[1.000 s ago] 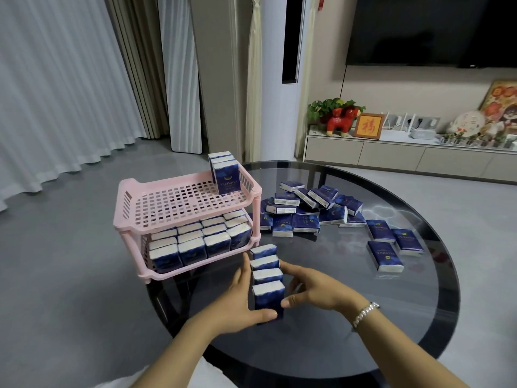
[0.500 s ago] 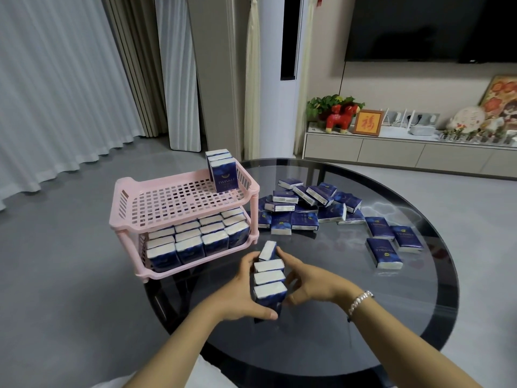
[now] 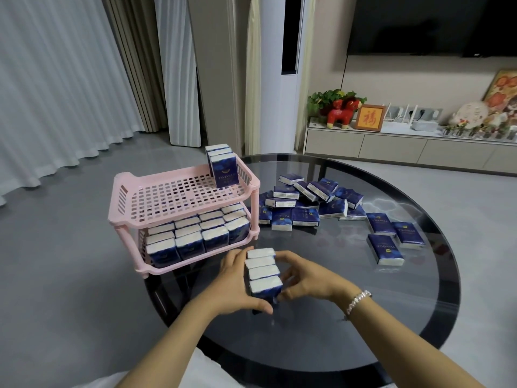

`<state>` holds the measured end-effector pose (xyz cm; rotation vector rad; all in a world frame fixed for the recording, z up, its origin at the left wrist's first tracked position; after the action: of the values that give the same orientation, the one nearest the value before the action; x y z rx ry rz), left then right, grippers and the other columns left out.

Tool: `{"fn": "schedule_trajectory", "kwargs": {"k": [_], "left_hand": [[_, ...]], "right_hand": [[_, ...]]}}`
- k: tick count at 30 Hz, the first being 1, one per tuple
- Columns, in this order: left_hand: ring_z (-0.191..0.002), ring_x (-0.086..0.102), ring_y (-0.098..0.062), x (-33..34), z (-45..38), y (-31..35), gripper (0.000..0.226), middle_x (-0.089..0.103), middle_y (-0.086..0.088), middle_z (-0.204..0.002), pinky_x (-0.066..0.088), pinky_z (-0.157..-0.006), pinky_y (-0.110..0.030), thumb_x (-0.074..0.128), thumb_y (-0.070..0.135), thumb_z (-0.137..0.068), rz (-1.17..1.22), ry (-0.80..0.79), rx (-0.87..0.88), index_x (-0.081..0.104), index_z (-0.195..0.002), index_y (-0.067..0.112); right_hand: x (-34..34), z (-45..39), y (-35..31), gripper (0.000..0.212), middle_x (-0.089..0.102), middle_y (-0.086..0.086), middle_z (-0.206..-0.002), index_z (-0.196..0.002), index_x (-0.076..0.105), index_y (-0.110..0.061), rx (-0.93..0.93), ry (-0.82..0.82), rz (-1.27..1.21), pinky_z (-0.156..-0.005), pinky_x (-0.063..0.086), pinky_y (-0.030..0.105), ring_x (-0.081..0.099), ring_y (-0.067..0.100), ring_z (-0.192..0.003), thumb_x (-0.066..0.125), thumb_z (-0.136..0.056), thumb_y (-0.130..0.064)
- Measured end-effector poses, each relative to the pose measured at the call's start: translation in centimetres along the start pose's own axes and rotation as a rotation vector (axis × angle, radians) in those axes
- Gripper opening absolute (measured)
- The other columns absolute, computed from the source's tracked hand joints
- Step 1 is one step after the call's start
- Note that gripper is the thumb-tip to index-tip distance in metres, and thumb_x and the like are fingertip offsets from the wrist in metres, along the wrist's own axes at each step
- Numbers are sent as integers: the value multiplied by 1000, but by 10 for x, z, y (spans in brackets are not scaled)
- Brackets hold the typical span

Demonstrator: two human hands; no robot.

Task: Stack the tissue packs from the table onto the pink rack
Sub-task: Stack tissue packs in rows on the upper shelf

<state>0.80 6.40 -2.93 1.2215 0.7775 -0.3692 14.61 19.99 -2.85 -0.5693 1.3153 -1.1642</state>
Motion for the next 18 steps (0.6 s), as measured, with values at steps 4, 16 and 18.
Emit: {"fn": "schedule_trajectory", "kwargs": {"k": [4, 16, 18], "left_hand": [[-115, 37, -5, -3, 3, 4, 111, 27, 11, -118, 36, -106, -25, 91, 43, -48, -16, 2, -15, 26, -137, 39], [-121, 37, -4, -8, 6, 3, 93, 30, 11, -135, 29, -100, -18, 84, 35, -66, 99, -19, -58, 31, -143, 36], [-122, 40, -5, -16, 6, 7, 90, 37, 13, -131, 31, -100, -19, 86, 34, -63, 147, 48, -41, 38, -139, 37]], "right_hand": [[2, -4, 0, 84, 45, -13, -134, -132, 32, -40, -38, -6, 11, -83, 54, 27, 61, 14, -101, 78, -70, -7], [-4, -8, -5, 76, 54, -13, -124, -131, 37, -32, -62, -8, -22, -83, 53, 24, 62, 24, -106, 75, -73, -1], [-12, -7, -16, 72, 56, -16, -122, -128, 39, -33, -87, -13, -51, -84, 52, 23, 60, 29, -109, 73, -74, 0]]}}
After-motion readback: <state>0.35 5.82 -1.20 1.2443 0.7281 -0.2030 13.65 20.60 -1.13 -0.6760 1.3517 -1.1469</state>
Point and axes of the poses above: each hand's wrist, its own z-axis away from the middle knuckle, its own x-axis out of the palm, y = z × x, the point moved 2 cm from there along -z, towards the middle knuckle
